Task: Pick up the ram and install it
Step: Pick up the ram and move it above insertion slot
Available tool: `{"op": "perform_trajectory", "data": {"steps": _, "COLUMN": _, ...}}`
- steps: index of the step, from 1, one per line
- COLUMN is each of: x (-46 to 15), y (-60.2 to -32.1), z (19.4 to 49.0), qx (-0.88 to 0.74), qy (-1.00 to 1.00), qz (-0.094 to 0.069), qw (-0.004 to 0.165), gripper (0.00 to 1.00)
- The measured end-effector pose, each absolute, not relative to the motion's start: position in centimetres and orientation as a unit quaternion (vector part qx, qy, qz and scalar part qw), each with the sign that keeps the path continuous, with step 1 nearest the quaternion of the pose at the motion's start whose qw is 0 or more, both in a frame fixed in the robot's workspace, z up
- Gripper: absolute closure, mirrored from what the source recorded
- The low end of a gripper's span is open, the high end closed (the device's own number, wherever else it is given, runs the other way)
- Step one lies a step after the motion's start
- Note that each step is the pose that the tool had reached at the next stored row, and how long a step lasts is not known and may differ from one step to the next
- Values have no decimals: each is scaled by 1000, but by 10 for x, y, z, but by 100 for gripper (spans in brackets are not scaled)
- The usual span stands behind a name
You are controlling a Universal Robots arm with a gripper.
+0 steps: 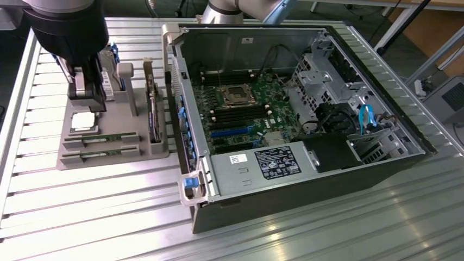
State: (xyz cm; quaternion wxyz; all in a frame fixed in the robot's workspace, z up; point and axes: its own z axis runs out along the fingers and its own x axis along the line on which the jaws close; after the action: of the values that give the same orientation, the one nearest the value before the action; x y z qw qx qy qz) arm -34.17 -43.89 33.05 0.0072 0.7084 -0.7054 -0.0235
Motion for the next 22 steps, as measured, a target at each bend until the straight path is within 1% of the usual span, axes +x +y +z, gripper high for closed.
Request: {"op": "perform_trajectory", "data": {"steps": 22, "x": -342, "y": -439, "z": 316, "qx": 708, "qy": -705, "qz": -23, "qw": 7, "gripper": 70}}
